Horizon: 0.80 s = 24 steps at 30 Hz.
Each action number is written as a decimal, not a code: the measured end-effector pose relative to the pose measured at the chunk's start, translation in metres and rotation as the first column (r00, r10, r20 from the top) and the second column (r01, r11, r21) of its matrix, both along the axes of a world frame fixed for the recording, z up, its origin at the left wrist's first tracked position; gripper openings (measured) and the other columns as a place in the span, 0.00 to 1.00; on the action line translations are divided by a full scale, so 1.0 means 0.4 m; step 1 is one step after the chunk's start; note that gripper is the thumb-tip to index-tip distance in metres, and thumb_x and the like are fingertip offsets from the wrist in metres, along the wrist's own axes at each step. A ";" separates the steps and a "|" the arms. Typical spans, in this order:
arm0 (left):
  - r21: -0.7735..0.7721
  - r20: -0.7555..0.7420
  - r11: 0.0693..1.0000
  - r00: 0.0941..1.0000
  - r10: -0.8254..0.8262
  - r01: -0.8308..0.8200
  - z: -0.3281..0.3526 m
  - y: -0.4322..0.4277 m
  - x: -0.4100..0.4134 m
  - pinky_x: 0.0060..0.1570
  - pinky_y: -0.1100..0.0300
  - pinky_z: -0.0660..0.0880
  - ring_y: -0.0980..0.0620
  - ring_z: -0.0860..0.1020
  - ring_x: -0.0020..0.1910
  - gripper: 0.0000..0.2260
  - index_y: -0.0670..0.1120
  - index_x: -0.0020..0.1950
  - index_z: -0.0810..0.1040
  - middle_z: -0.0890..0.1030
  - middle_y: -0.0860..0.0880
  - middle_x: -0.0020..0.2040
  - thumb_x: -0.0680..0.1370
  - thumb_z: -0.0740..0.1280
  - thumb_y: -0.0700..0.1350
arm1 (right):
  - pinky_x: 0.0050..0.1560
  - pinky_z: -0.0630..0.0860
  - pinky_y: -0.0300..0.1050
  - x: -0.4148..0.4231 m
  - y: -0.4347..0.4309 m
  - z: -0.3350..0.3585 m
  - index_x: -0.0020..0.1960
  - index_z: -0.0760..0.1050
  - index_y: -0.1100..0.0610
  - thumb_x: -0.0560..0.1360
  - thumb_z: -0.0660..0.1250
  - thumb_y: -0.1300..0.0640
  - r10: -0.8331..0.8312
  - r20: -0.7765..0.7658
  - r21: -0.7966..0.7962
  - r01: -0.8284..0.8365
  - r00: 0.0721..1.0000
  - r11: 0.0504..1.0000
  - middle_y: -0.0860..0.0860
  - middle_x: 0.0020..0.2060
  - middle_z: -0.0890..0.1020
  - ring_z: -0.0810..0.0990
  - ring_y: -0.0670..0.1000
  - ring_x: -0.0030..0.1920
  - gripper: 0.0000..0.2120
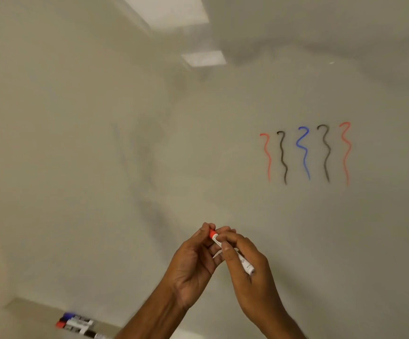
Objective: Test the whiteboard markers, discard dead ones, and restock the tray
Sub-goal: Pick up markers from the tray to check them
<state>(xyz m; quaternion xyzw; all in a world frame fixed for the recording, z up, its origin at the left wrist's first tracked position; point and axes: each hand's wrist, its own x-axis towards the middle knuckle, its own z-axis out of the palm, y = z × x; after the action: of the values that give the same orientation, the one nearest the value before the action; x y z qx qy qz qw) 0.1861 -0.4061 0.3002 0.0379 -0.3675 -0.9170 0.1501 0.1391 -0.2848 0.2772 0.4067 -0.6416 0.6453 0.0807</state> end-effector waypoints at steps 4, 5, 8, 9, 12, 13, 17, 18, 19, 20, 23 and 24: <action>0.046 0.102 0.994 0.990 0.094 -0.099 -0.072 -0.051 0.032 0.61 0.44 0.78 0.42 0.85 0.53 0.08 0.40 0.52 0.80 0.84 0.37 0.54 0.82 0.65 0.44 | 0.54 0.75 0.31 0.017 -0.061 -0.058 0.57 0.80 0.48 0.82 0.63 0.57 0.083 0.050 0.034 -0.084 0.995 0.996 0.44 0.52 0.84 0.82 0.45 0.56 0.10; 0.043 0.140 0.991 0.983 0.120 -0.127 -0.096 -0.074 0.043 0.58 0.46 0.79 0.43 0.85 0.50 0.08 0.41 0.51 0.80 0.84 0.39 0.53 0.82 0.65 0.44 | 0.54 0.76 0.32 0.028 -0.083 -0.072 0.56 0.80 0.49 0.82 0.63 0.58 0.105 0.075 0.057 -0.109 0.992 0.992 0.44 0.51 0.84 0.82 0.45 0.56 0.09; 0.018 0.228 0.979 0.955 0.191 -0.201 -0.167 -0.155 0.074 0.54 0.48 0.80 0.44 0.84 0.49 0.09 0.41 0.52 0.80 0.84 0.40 0.55 0.82 0.65 0.46 | 0.49 0.78 0.33 0.057 -0.154 -0.117 0.54 0.80 0.49 0.80 0.66 0.55 0.128 0.150 0.102 -0.144 0.980 0.984 0.40 0.46 0.85 0.83 0.43 0.51 0.06; 0.016 0.240 0.974 0.947 0.215 -0.225 -0.188 -0.186 0.085 0.56 0.47 0.80 0.43 0.84 0.51 0.09 0.41 0.53 0.79 0.85 0.40 0.57 0.83 0.65 0.47 | 0.47 0.79 0.33 0.063 -0.177 -0.135 0.52 0.80 0.47 0.79 0.67 0.54 0.110 0.149 0.124 -0.129 0.983 0.984 0.40 0.45 0.85 0.83 0.43 0.49 0.05; -0.020 0.285 0.944 0.903 0.322 -0.330 -0.264 -0.296 0.123 0.60 0.48 0.78 0.42 0.84 0.56 0.10 0.41 0.56 0.76 0.85 0.39 0.57 0.84 0.63 0.48 | 0.40 0.78 0.35 0.070 -0.260 -0.219 0.50 0.80 0.46 0.77 0.70 0.53 0.039 0.090 0.249 -0.060 0.995 0.966 0.39 0.41 0.83 0.82 0.44 0.43 0.03; -0.052 0.308 0.934 0.884 0.351 -0.353 -0.293 -0.335 0.136 0.61 0.48 0.78 0.42 0.84 0.57 0.10 0.41 0.57 0.76 0.85 0.40 0.56 0.84 0.63 0.48 | 0.41 0.78 0.36 0.071 -0.292 -0.252 0.51 0.80 0.46 0.77 0.71 0.52 0.022 0.064 0.307 -0.040 0.998 0.951 0.39 0.41 0.83 0.82 0.44 0.43 0.04; -0.169 0.399 0.904 0.811 0.428 -0.394 -0.416 -0.474 0.170 0.64 0.46 0.77 0.42 0.85 0.56 0.11 0.41 0.56 0.77 0.87 0.42 0.54 0.85 0.62 0.48 | 0.47 0.78 0.39 0.082 -0.430 -0.384 0.57 0.81 0.49 0.78 0.69 0.52 -0.039 -0.083 0.513 0.076 0.996 0.855 0.40 0.48 0.84 0.82 0.45 0.47 0.08; -0.192 0.417 0.898 0.796 0.439 -0.396 -0.446 -0.506 0.177 0.64 0.45 0.77 0.42 0.84 0.56 0.12 0.41 0.56 0.77 0.87 0.42 0.53 0.84 0.62 0.49 | 0.47 0.76 0.38 0.087 -0.465 -0.414 0.58 0.81 0.50 0.78 0.69 0.53 -0.052 -0.103 0.547 0.101 0.993 0.831 0.42 0.49 0.84 0.82 0.46 0.49 0.09; -0.216 0.431 0.893 0.782 0.451 -0.395 -0.474 -0.534 0.181 0.64 0.45 0.77 0.42 0.84 0.56 0.12 0.40 0.56 0.77 0.87 0.43 0.53 0.84 0.63 0.49 | 0.47 0.75 0.38 0.093 -0.495 -0.438 0.59 0.81 0.50 0.79 0.68 0.53 -0.057 -0.115 0.578 0.114 0.992 0.808 0.43 0.50 0.84 0.82 0.48 0.49 0.09; -0.240 0.449 0.888 0.765 0.461 -0.393 -0.506 -0.565 0.187 0.64 0.45 0.78 0.42 0.84 0.56 0.13 0.40 0.57 0.78 0.87 0.44 0.52 0.84 0.63 0.49 | 0.46 0.74 0.39 0.097 -0.529 -0.470 0.59 0.80 0.50 0.79 0.68 0.53 -0.053 -0.121 0.609 0.116 0.991 0.785 0.43 0.50 0.84 0.82 0.49 0.49 0.09; -0.353 0.511 0.860 0.694 0.507 -0.368 -0.600 -0.641 0.209 0.60 0.46 0.80 0.46 0.85 0.53 0.14 0.42 0.58 0.80 0.87 0.47 0.52 0.84 0.63 0.52 | 0.44 0.76 0.40 0.098 -0.616 -0.564 0.57 0.79 0.49 0.80 0.66 0.53 -0.063 -0.065 0.667 0.090 0.996 0.740 0.43 0.47 0.84 0.82 0.49 0.46 0.07; -0.408 0.522 0.842 0.667 0.532 -0.353 -0.629 -0.657 0.221 0.58 0.48 0.81 0.48 0.86 0.52 0.13 0.44 0.59 0.80 0.87 0.48 0.52 0.84 0.63 0.52 | 0.43 0.77 0.42 0.095 -0.638 -0.591 0.55 0.79 0.49 0.80 0.66 0.54 -0.078 -0.035 0.677 0.081 0.996 0.732 0.43 0.45 0.84 0.82 0.49 0.45 0.06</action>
<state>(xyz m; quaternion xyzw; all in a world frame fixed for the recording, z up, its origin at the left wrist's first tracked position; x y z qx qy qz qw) 0.2743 -0.6690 0.0485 0.4029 -0.4974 -0.7280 0.2454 0.1772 -0.5402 0.0409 0.3816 -0.8490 0.3627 -0.0440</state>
